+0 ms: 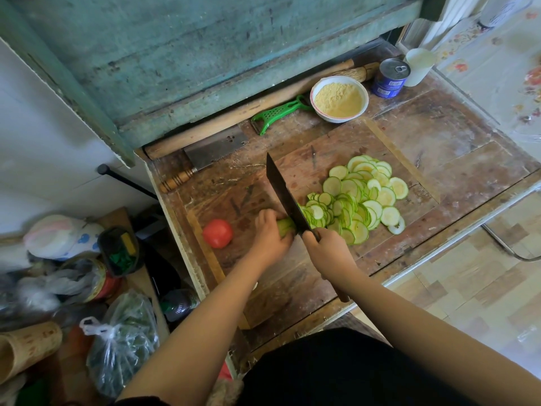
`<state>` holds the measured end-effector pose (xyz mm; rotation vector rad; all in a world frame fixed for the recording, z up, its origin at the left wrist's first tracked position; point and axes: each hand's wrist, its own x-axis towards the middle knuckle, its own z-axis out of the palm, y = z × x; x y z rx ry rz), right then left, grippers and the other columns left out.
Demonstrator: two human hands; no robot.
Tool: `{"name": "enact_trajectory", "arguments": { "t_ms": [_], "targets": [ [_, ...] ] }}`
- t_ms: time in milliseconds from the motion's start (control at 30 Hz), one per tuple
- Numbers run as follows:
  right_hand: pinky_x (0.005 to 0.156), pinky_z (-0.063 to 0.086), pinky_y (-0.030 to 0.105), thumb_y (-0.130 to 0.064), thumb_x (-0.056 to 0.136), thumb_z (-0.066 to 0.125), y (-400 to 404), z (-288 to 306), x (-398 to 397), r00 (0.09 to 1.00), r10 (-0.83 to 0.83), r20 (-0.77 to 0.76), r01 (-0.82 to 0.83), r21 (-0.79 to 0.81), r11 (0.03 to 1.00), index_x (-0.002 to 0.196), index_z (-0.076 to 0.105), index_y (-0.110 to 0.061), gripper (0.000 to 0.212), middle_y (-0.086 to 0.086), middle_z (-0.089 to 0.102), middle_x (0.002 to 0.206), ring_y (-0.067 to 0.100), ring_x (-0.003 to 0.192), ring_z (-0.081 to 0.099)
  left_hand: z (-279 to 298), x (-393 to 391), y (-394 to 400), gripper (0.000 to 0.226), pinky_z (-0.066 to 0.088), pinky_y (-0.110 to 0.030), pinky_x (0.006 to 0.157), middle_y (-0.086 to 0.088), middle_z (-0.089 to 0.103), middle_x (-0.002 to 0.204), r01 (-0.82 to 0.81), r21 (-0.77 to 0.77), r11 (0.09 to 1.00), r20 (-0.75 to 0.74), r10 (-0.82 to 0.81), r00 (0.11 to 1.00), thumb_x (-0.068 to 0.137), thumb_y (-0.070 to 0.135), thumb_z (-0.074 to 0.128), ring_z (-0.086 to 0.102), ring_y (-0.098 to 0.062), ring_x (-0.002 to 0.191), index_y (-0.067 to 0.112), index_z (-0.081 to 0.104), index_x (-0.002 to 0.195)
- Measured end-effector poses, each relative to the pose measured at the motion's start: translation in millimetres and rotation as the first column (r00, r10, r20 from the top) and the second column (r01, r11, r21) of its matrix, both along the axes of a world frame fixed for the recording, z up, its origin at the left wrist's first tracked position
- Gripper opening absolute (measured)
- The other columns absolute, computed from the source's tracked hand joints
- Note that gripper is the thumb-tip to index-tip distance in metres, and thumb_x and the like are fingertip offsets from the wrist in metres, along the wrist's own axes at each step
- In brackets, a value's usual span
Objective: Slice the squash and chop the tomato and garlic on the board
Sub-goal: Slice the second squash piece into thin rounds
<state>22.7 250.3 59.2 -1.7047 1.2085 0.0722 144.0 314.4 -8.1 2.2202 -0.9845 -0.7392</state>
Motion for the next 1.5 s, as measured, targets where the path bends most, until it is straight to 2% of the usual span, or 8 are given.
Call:
{"name": "enact_trajectory", "arguments": {
  "t_ms": [167,267,500,767,967,1200,1400,1500],
  "targets": [
    [0.05,0.036,0.033,-0.03,0.09,0.043,2,11,-17,0.999,-0.018,0.049,0.017,0.015,1.0,0.079,0.049,0.006,0.038,0.007,0.04,0.057,0.021,0.051,0.038,-1,-1,1,0.037,0.028,-0.023,0.088,-0.016,0.04,0.117,-0.024,-0.038,0.999,-0.012,0.023,1.0,0.083,0.013,0.066,0.038,-0.028,0.115,0.001,0.049,0.113],
    [0.05,0.036,0.033,-0.03,0.09,0.043,3,12,-18,0.999,-0.004,0.045,0.004,0.005,1.0,0.085,0.052,0.008,0.039,0.005,0.04,0.056,0.02,0.049,0.038,-1,-1,1,0.037,0.029,-0.025,0.088,-0.017,0.041,0.116,-0.022,-0.043,0.999,-0.011,0.022,1.0,0.082,0.012,0.067,0.039,-0.029,0.113,-0.001,0.049,0.112],
    [0.048,0.037,0.033,-0.027,0.09,0.044,7,14,-18,0.998,0.003,0.056,-0.002,-0.023,1.0,0.082,0.048,0.009,0.037,0.007,0.04,0.056,0.02,0.048,0.037,1,-2,1,0.035,0.033,-0.03,0.087,-0.018,0.042,0.114,-0.031,-0.066,0.997,-0.004,0.031,1.0,0.081,0.009,0.068,0.041,-0.031,0.109,-0.002,0.05,0.109],
    [0.049,0.04,0.034,-0.03,0.09,0.043,7,13,-20,0.999,-0.007,0.048,0.009,-0.034,0.999,0.077,0.046,0.005,0.037,0.006,0.04,0.056,0.02,0.048,0.038,0,-1,2,0.035,0.03,-0.022,0.084,-0.014,0.042,0.114,-0.031,-0.067,0.997,-0.014,0.03,0.999,0.082,0.012,0.068,0.04,-0.027,0.111,0.002,0.05,0.11],
    [0.049,0.041,0.034,-0.029,0.09,0.044,6,12,-20,0.999,0.002,0.042,-0.001,-0.027,1.0,0.08,0.047,0.007,0.037,0.006,0.04,0.056,0.019,0.048,0.038,2,0,2,0.048,0.032,-0.028,0.095,-0.009,0.039,0.123,-0.016,-0.047,0.999,-0.038,0.014,0.999,0.083,0.016,0.066,0.036,-0.024,0.119,0.01,0.044,0.125],
    [0.049,0.038,0.032,-0.027,0.089,0.044,7,12,-22,1.0,0.018,0.018,-0.017,-0.019,1.0,0.068,0.038,-0.01,0.027,0.003,0.036,0.053,0.018,0.046,0.035,1,-1,3,0.053,0.027,-0.023,0.093,-0.01,0.037,0.125,-0.019,-0.037,0.999,-0.043,0.017,0.999,0.084,0.017,0.066,0.034,-0.024,0.121,0.009,0.041,0.129],
    [0.049,0.036,0.032,-0.024,0.088,0.044,12,6,-32,1.0,-0.018,0.003,0.018,0.014,1.0,0.068,0.042,-0.01,0.025,0.006,0.04,0.056,0.018,0.048,0.038,3,0,3,0.056,0.027,-0.027,0.097,-0.012,0.037,0.128,0.01,-0.012,1.0,-0.026,-0.01,1.0,0.083,0.017,0.066,0.032,-0.026,0.123,0.009,0.039,0.131],
    [0.049,0.034,0.031,-0.024,0.089,0.044,15,8,-33,0.999,-0.024,0.031,0.025,-0.011,1.0,0.065,0.038,-0.012,0.028,0.005,0.039,0.055,0.017,0.047,0.036,4,-1,4,0.057,0.027,-0.026,0.095,-0.011,0.036,0.128,0.0,-0.016,1.0,-0.041,-0.001,0.999,0.084,0.017,0.065,0.031,-0.026,0.124,0.012,0.037,0.134]
  ]
}}
